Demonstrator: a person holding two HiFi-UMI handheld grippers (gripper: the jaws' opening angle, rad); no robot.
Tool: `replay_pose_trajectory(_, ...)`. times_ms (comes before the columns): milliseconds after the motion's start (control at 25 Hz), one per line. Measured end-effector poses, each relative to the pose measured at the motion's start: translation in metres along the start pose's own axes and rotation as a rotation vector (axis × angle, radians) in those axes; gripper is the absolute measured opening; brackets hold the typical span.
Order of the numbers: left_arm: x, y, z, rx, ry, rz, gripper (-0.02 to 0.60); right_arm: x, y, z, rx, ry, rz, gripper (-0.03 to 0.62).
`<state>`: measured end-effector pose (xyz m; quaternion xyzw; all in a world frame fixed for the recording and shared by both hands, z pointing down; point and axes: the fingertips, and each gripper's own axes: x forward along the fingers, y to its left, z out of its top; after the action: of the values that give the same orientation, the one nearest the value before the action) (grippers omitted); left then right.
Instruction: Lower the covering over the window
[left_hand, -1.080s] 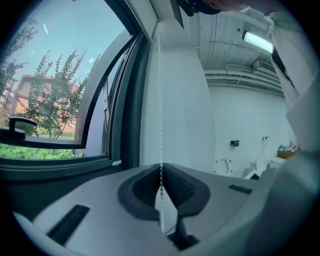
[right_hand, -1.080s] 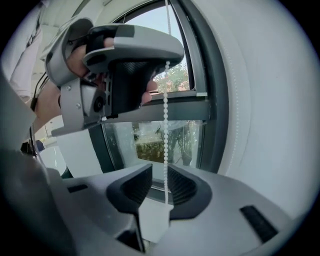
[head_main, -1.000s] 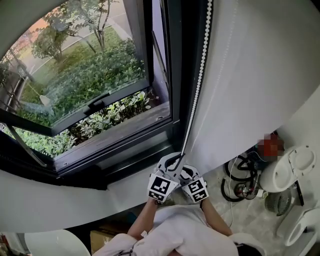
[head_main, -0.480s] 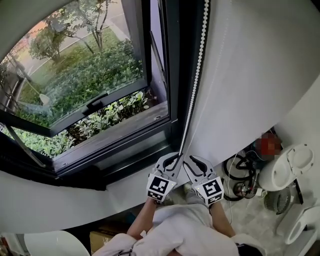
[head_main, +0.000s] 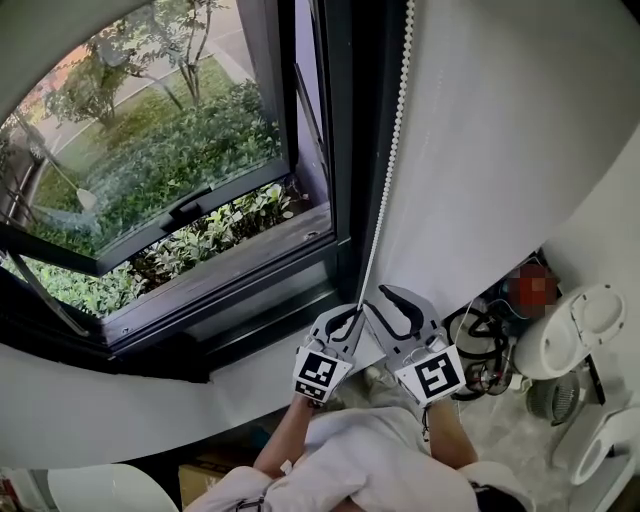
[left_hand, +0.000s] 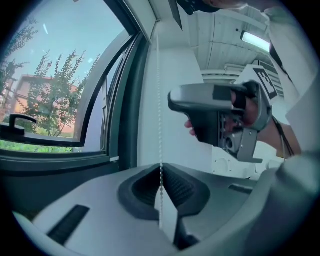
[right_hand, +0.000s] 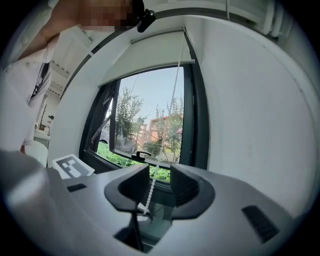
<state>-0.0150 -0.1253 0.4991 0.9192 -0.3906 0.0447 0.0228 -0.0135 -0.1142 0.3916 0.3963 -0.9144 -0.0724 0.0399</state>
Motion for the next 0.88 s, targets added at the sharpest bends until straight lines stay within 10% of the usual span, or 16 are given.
replay_pose_trajectory(480,0.000,-0.004,0.002,-0.007,-0.009,0.001,0.021,0.023,-0.008,0.059,-0.031,-0.146,0.036,0.029)
replay_pose_trajectory(880,-0.004,-0.005,-0.025,-0.033,0.037,0.005,0.021,0.027,0.000,0.033,0.026,-0.100,0.075,-0.003)
